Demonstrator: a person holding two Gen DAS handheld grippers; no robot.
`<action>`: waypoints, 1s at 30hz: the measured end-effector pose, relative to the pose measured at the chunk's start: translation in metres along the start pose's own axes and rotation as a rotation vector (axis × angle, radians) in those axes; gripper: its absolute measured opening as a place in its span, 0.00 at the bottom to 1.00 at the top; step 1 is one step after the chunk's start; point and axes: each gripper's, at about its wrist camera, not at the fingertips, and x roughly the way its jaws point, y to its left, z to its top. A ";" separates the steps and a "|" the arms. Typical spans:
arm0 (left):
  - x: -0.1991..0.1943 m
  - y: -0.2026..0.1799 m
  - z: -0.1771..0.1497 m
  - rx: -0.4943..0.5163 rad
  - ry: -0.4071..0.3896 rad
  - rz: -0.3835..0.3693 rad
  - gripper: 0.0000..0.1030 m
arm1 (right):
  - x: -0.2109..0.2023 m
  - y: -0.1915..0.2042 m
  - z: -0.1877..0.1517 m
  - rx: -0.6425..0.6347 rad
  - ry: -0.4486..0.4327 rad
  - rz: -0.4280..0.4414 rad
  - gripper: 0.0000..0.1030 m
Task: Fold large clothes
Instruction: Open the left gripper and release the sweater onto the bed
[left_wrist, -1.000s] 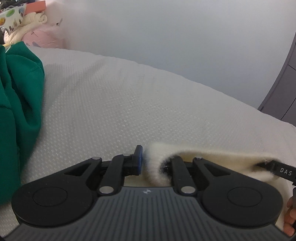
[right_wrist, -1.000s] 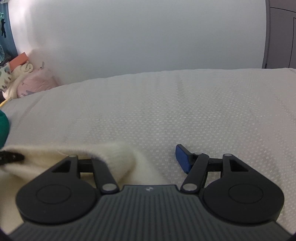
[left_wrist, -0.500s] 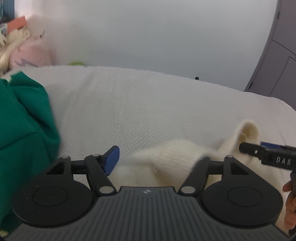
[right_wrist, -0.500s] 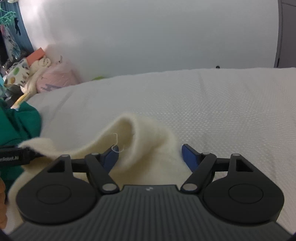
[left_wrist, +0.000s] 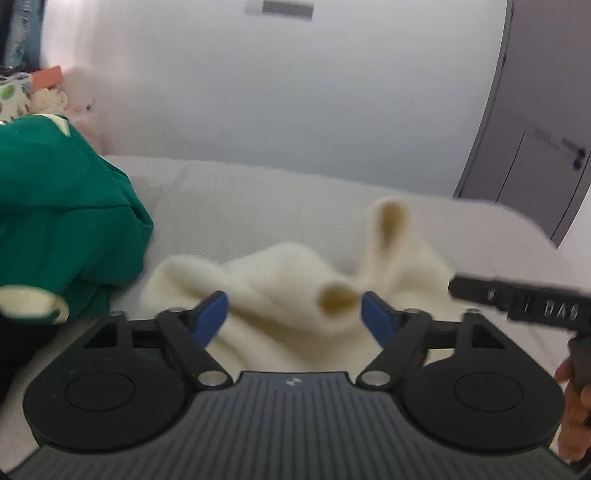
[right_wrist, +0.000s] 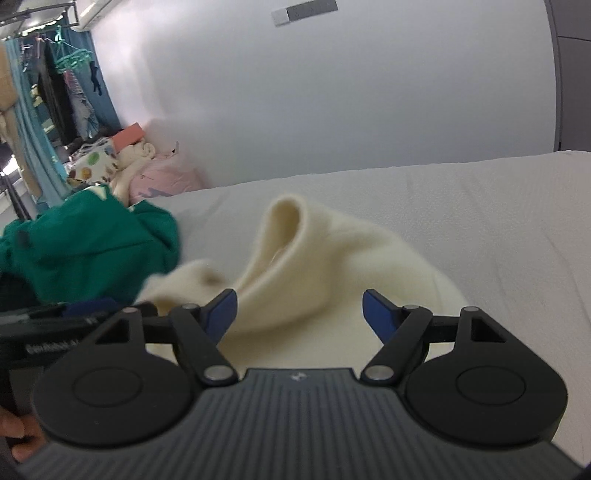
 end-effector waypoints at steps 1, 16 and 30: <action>-0.008 0.002 -0.006 -0.010 -0.009 0.001 0.83 | -0.009 0.000 -0.006 0.012 0.001 0.001 0.74; -0.085 0.059 -0.094 -0.152 -0.039 0.107 0.81 | -0.079 0.012 -0.096 0.094 -0.016 0.085 0.74; -0.178 0.116 -0.218 -0.597 0.076 0.166 0.73 | -0.107 0.057 -0.142 -0.007 0.097 0.261 0.74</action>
